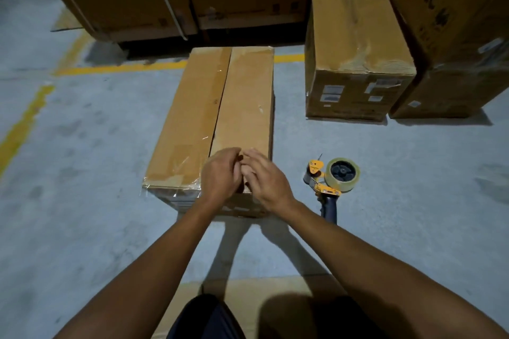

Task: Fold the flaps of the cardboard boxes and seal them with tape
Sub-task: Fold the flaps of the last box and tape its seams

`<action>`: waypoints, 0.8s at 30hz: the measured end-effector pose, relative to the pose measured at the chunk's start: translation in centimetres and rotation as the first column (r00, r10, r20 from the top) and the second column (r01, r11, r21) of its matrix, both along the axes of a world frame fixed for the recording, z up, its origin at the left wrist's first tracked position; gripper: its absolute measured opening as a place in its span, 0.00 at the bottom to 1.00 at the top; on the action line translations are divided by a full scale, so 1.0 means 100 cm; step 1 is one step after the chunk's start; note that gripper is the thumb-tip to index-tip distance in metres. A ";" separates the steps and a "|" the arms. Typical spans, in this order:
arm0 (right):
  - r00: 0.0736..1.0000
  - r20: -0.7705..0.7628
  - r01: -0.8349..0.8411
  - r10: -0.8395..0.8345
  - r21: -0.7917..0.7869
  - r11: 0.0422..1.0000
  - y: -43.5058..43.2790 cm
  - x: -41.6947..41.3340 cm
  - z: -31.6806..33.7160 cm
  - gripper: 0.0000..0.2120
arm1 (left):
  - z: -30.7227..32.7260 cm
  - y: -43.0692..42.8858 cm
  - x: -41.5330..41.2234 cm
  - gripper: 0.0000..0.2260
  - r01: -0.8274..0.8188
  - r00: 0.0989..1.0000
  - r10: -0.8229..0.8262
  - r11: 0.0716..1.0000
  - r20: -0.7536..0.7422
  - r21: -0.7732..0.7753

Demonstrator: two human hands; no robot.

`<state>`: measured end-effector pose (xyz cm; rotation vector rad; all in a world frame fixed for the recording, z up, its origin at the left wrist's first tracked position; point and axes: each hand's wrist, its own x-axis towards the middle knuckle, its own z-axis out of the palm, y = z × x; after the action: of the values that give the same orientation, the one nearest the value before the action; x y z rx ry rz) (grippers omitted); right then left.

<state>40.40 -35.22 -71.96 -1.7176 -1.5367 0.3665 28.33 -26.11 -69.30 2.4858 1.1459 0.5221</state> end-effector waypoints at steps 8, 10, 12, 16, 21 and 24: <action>0.726 0.632 -0.368 0.270 0.026 0.929 0.027 0.027 -0.046 0.26 | -0.050 0.003 -0.018 0.19 0.054 0.998 -0.043 0.958 -0.044 0.283; 0.655 0.700 -0.418 0.284 0.022 0.908 0.029 0.032 -0.051 0.27 | -0.059 0.004 -0.019 0.19 0.037 0.999 -0.039 0.939 -0.003 0.341; 0.613 0.733 -0.426 0.296 -0.009 0.905 0.029 0.034 -0.053 0.26 | -0.063 0.004 -0.020 0.18 0.028 0.999 -0.040 0.929 0.026 0.368; 0.613 0.720 -0.375 0.325 -0.097 0.922 0.025 0.028 -0.040 0.30 | -0.059 0.002 -0.020 0.18 0.017 1.000 -0.015 0.944 -0.008 0.330; 0.665 0.590 -0.288 0.459 -0.364 0.886 0.018 0.023 -0.009 0.45 | -0.035 -0.001 -0.027 0.20 0.092 0.991 -0.070 0.978 -0.118 0.188; 0.754 0.517 -0.246 0.405 -0.349 0.904 0.023 0.008 0.014 0.34 | -0.027 0.013 -0.048 0.20 0.117 0.988 -0.091 0.969 -0.124 0.219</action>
<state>41.16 -32.93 -70.55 -1.8594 -2.3535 0.2308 23.56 -24.79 -71.98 2.7863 1.0392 0.5132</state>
